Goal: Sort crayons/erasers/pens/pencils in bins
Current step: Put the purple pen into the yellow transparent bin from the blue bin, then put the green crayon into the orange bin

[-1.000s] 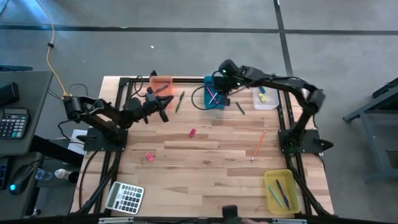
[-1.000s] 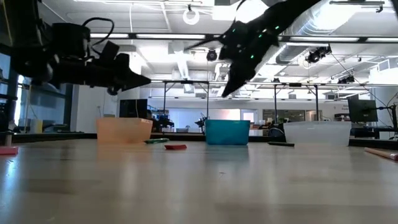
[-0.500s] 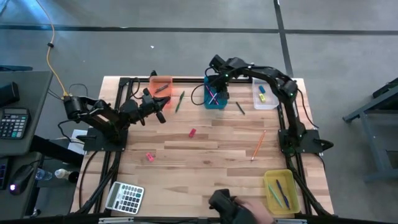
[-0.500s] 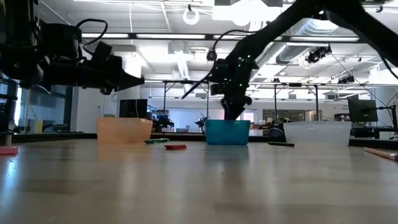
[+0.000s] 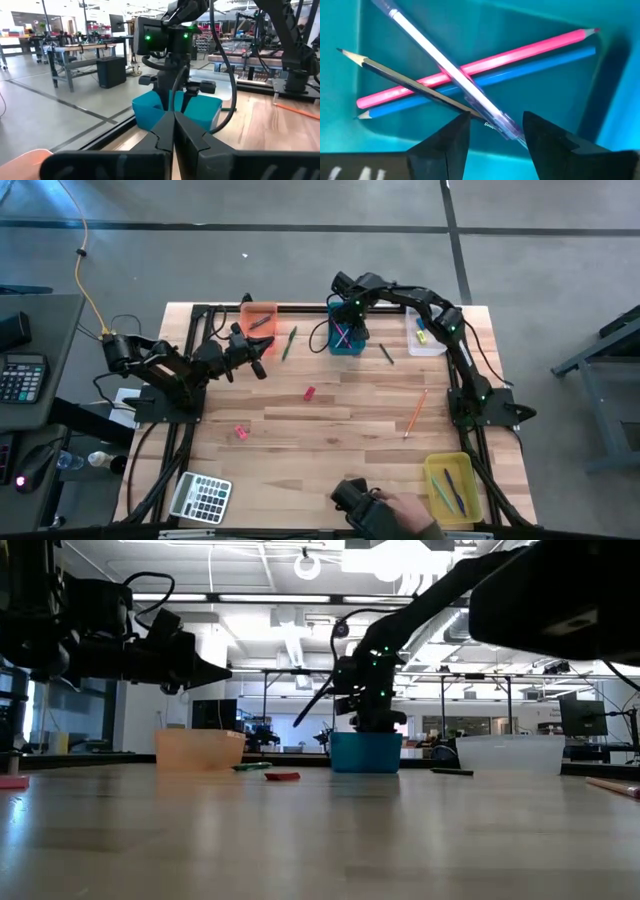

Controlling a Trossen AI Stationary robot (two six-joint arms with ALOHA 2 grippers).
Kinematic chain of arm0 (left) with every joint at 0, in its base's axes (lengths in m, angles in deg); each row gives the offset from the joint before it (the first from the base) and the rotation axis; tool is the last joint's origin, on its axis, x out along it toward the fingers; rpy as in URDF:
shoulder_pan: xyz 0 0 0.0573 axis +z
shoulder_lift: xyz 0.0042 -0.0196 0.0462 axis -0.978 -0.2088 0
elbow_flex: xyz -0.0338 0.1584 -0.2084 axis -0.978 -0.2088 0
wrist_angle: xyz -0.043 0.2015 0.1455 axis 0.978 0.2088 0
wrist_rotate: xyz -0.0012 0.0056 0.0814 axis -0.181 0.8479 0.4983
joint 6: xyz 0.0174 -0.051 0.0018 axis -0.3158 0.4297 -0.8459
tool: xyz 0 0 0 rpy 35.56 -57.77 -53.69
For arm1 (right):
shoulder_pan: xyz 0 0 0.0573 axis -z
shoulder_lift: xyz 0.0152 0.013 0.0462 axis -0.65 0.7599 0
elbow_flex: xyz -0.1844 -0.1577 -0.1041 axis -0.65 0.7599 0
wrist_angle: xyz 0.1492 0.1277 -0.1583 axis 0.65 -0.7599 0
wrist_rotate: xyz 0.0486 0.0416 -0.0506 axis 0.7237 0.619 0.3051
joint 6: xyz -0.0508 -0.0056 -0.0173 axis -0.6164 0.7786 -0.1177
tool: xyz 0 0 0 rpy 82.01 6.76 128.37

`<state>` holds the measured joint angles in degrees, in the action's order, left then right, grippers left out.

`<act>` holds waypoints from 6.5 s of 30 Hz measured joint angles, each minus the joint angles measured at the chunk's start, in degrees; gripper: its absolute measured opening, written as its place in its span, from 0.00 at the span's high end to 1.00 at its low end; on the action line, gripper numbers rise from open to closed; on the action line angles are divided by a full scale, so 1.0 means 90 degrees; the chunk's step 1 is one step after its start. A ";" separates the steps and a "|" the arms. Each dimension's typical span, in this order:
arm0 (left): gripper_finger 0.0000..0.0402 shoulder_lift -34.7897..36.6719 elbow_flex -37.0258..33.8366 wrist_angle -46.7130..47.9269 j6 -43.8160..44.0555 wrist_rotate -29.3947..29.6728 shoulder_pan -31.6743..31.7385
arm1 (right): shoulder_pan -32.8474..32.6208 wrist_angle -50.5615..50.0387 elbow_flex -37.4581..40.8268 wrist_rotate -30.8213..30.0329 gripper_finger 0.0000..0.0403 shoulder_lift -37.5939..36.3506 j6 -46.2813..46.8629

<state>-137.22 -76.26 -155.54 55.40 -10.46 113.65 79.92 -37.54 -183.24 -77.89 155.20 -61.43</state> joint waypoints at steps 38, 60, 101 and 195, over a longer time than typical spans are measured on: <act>1.00 0.0000 0.0002 0.0139 0.0055 -0.0005 -0.0040 | 0.0049 -0.0166 0.0007 -0.0339 0.89 -0.0447 0.0389; 1.00 0.0000 -0.0016 0.0449 0.0215 -0.0005 -0.0063 | -0.1058 -0.2507 0.0770 0.0810 0.89 -0.2049 0.5603; 1.00 0.0000 -0.0192 0.0428 0.0479 0.0892 -0.2205 | -1.0598 0.0877 0.5782 0.1342 0.90 -0.5483 2.0525; 1.00 0.0000 0.0529 0.0782 0.0888 0.0121 -0.1358 | -0.0790 0.2783 0.6423 -0.1423 0.66 -0.4277 0.8388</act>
<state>-137.22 -71.49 -148.51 63.39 -9.37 101.43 72.81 -12.49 -125.44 -90.70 116.71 14.06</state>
